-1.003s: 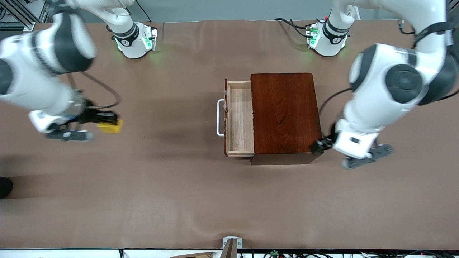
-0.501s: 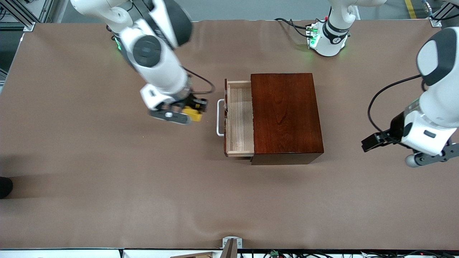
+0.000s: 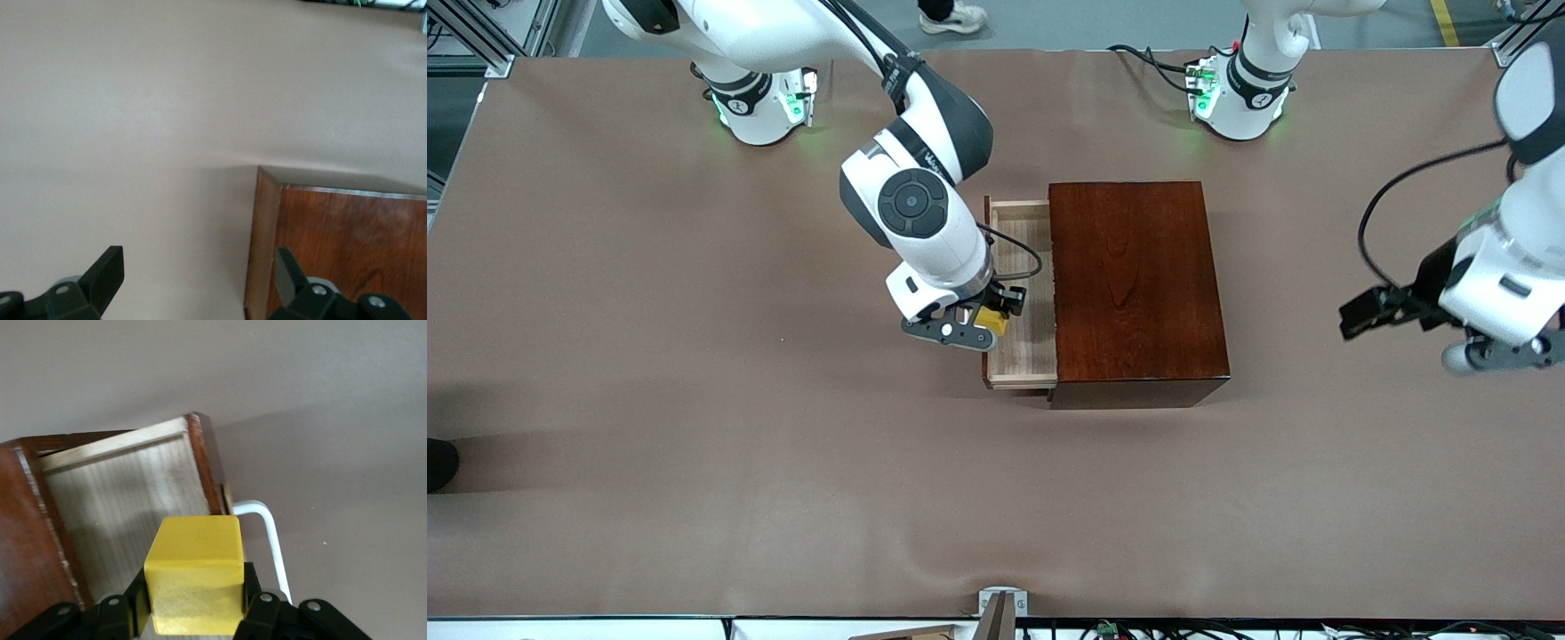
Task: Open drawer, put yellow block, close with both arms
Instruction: 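Carry the yellow cube over the open drawer with the right gripper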
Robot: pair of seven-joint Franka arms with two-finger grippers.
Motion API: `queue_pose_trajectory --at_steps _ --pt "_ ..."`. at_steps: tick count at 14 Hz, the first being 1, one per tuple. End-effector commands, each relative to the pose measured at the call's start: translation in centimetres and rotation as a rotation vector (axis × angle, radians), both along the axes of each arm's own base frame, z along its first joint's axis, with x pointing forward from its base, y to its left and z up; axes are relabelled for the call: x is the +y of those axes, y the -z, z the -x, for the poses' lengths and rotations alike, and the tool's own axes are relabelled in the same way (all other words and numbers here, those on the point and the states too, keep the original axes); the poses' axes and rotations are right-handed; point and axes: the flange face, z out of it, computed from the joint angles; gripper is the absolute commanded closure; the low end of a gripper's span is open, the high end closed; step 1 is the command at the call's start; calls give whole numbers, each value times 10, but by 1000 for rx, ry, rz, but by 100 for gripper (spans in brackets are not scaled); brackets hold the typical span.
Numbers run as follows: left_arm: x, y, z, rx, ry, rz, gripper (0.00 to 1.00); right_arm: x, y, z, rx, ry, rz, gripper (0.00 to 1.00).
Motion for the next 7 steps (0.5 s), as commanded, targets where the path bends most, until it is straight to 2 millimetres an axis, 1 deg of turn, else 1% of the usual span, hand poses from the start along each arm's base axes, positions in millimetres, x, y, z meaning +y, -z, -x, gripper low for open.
queue_pose_trajectory --at_steps 1,2,3,4,5,6,7 --pt "18 -12 51 22 51 -24 0 12 -5 1 0 -43 -60 100" --pt "18 -10 62 31 74 -25 0 13 -5 2 0 -57 -65 100" --pt "19 -10 66 36 116 -26 0 16 -5 4 -4 -74 -67 100" --pt "19 -9 67 43 158 -27 0 17 2 4 -2 -89 -64 100" --pt "14 -7 70 64 172 -28 0 18 8 3 -3 -101 -64 100" --pt "9 -7 72 76 171 -29 0 19 19 1 -6 -115 -64 100" --pt "6 -9 73 76 173 -29 0 20 23 -1 -15 -120 -69 100"
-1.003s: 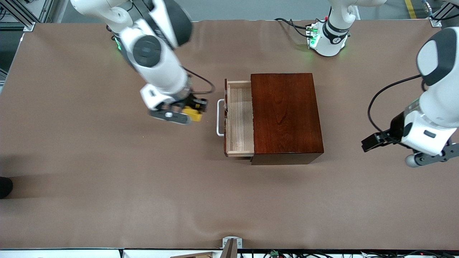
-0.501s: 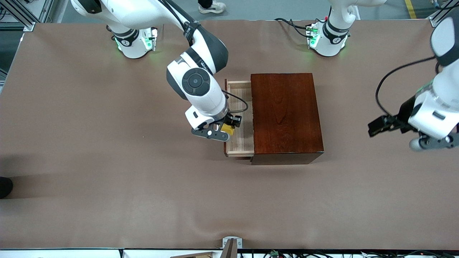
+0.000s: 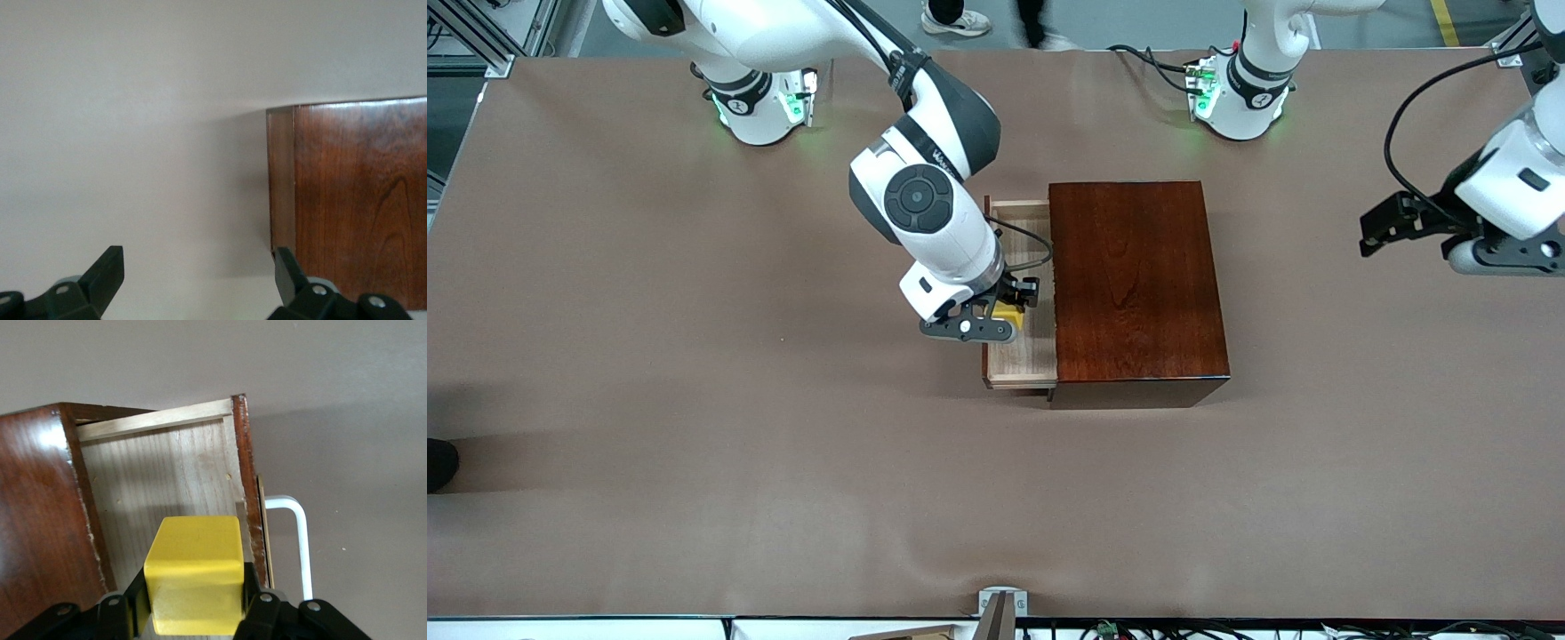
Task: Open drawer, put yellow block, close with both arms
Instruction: 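Lower the cube into the drawer and open the right gripper, then withdraw the right gripper while the left gripper reaches the drawer front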
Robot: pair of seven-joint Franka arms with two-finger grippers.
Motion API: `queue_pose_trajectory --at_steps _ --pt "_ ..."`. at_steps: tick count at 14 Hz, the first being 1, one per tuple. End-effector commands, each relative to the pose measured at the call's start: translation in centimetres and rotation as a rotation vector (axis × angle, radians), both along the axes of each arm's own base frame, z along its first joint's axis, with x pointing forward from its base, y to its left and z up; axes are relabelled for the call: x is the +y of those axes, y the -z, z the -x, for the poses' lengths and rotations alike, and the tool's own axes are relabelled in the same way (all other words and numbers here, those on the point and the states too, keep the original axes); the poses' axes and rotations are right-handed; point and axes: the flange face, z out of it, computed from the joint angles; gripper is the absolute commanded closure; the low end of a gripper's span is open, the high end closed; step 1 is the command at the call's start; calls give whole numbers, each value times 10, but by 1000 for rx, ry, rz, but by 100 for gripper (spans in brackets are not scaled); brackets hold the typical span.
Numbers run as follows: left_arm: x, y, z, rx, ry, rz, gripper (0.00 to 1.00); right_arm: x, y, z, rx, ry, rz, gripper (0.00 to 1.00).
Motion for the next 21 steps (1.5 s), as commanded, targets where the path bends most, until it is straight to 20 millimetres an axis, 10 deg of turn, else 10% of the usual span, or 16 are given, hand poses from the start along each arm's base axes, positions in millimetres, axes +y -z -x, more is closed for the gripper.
queue_pose_trajectory --at_steps 1,7,9,10,15,21 --pt "-5 -3 8 6 31 -24 0 8 19 -7 -6 -20 -34 100" --pt "-14 -7 17 9 65 -23 0 16 41 -9 -17 0 -61 100" --pt "-20 -7 16 6 54 -21 0 18 36 -8 51 52 -136 6" --pt "-31 -4 15 11 28 -11 0 16 32 -9 66 62 -149 0" --pt "-100 3 7 25 -349 77 0 -20 -15 -25 144 45 -108 0" --pt "-238 39 10 71 -614 92 0 -155 -132 -52 149 63 -32 0"
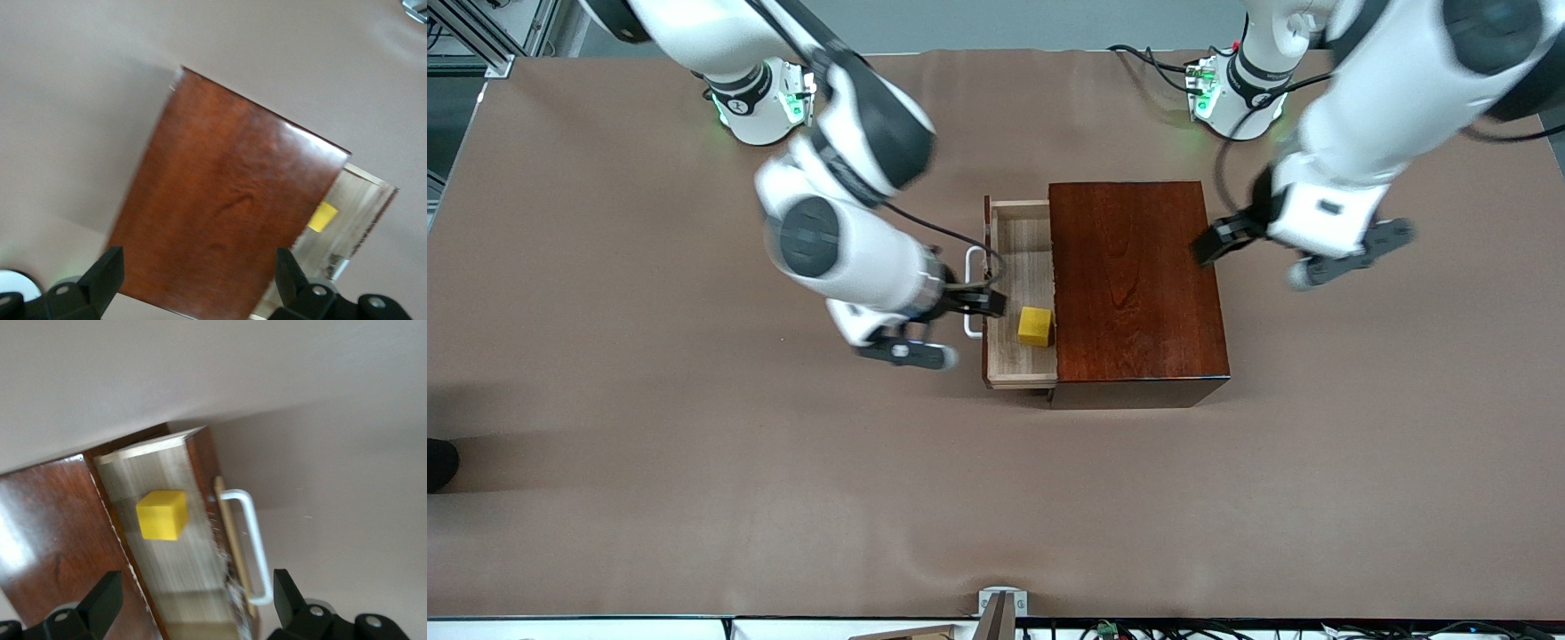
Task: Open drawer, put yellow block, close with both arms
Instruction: 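Withdraw the right gripper while the left gripper reaches the drawer front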
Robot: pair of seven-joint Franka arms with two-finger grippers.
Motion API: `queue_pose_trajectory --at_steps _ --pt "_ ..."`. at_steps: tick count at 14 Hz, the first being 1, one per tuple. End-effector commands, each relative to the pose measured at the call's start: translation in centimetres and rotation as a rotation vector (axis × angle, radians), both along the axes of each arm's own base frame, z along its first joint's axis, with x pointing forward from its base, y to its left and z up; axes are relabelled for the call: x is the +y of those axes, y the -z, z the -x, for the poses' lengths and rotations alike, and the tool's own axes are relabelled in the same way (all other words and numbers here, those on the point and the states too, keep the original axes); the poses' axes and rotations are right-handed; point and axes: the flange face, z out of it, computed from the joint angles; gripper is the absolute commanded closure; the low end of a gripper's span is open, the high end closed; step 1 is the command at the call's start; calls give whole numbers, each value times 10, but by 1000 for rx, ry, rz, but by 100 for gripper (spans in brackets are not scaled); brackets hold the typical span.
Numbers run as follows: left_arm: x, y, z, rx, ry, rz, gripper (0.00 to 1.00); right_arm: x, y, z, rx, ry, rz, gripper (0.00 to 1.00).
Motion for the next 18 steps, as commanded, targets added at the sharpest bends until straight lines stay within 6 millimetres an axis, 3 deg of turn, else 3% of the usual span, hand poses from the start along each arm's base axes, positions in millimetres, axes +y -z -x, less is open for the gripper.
queue_pose_trajectory --at_steps 1,3,7,10,12,15,16,18 --pt "-61 14 7 9 -99 19 0 -76 -37 -3 -10 -76 99 0" --pt "-114 34 17 -2 -185 47 0 -127 -54 6 -37 -136 203 0" --pt "-200 83 36 -30 -329 36 0 -266 -64 31 -79 -181 212 0" --pt "-256 122 53 -27 -555 57 0 -328 -64 51 -128 -199 284 0" --pt "-289 148 64 -57 -711 79 0 -367 -67 55 -128 -170 286 0" --pt "-324 192 78 -110 -936 78 0 -419 -80 61 -150 -197 282 0" --pt "-334 203 91 -141 -978 59 0 -430 -81 63 -143 -188 281 0" --pt "-342 221 101 -154 -1007 33 0 -430 -87 62 -147 -178 283 0"
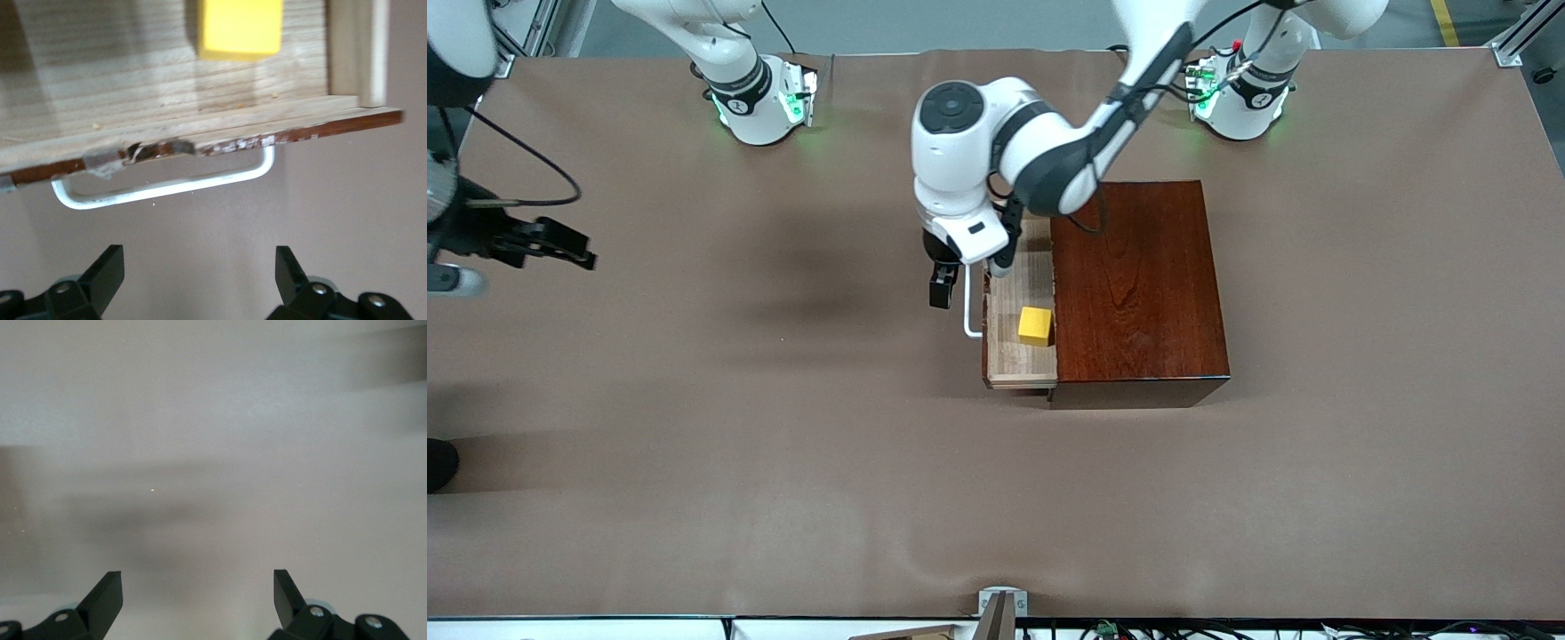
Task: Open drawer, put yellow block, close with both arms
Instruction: 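Withdraw the right gripper while the left gripper reaches the drawer front, then push the drawer shut into the box with the left gripper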
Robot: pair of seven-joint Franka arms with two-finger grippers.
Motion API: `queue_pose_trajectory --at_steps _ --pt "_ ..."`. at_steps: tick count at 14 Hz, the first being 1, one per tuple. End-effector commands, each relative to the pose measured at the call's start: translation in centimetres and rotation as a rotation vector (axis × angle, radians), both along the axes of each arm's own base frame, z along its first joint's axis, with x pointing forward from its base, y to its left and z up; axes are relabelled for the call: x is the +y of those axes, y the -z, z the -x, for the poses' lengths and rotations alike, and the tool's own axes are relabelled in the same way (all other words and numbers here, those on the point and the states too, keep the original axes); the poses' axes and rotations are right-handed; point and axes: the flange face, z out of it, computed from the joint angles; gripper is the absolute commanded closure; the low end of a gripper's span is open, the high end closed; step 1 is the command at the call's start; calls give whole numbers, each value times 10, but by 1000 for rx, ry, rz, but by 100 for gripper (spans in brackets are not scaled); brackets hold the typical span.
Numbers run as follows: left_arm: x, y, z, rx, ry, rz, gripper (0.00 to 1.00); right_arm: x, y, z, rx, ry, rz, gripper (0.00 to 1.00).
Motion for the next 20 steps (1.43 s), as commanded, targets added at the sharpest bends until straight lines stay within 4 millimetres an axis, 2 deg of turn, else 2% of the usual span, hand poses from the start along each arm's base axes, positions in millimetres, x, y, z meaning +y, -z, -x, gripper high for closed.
queue_pose_trajectory --at_steps 1,3,6,10,13,20 --pt "-10 8 4 -25 -67 -15 0 6 -10 7 -10 -14 18 0" --pt "-9 15 4 -11 -92 -23 0 7 -19 8 -7 -9 17 0" --pt "-1 24 -2 24 -118 -29 0 9 -19 9 6 64 19 0" --pt "30 29 -24 126 -180 -72 0 5 -23 8 -2 66 11 0" --pt "40 32 -26 193 -116 -99 0 3 -21 8 6 43 9 0" --pt "79 41 -44 293 -124 -200 0 3 -24 5 -26 46 9 0"
